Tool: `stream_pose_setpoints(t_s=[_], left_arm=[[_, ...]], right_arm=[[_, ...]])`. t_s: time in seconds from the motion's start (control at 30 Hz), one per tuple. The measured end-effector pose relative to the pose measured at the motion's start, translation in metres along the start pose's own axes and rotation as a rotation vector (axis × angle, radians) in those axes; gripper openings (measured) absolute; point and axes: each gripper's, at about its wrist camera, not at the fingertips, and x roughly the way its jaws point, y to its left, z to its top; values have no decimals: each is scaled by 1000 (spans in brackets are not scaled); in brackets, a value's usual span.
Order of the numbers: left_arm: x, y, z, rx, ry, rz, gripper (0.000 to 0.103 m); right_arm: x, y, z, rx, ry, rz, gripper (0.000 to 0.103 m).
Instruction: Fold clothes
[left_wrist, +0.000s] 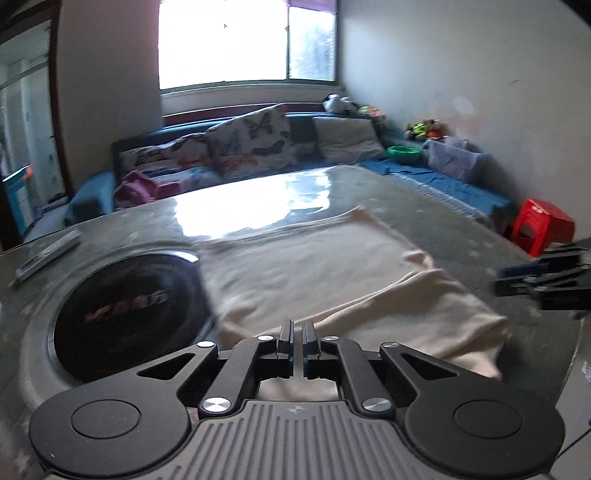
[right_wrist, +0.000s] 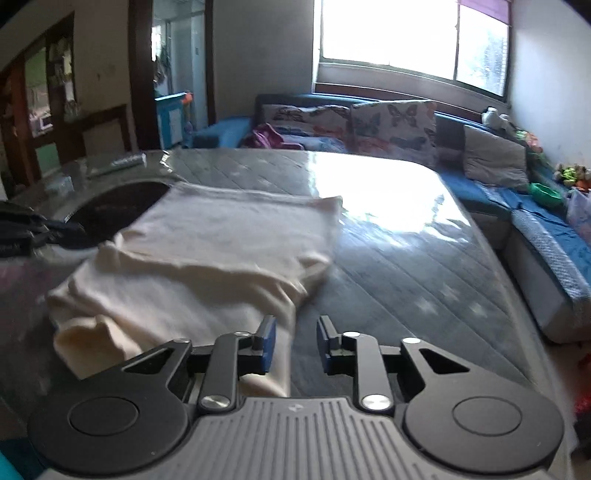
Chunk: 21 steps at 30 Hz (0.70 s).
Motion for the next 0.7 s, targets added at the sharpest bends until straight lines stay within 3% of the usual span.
stream_pose_setpoints(t_s=[0.13,0.3,0.37,0.7], left_arm=[[25,-6,2,6,33,-26,5],[44,-1,1,8,60,-26,5],[53,6,-2,-13,83,-18,5],[46,18,-4,-45,62,-30,7]], right_arm=[[26,7,11,3,7,63,17],[52,8,15,11,29,77,14],[60,4,13,30,46,71,9],[57,-3,18,25,30,57,8]])
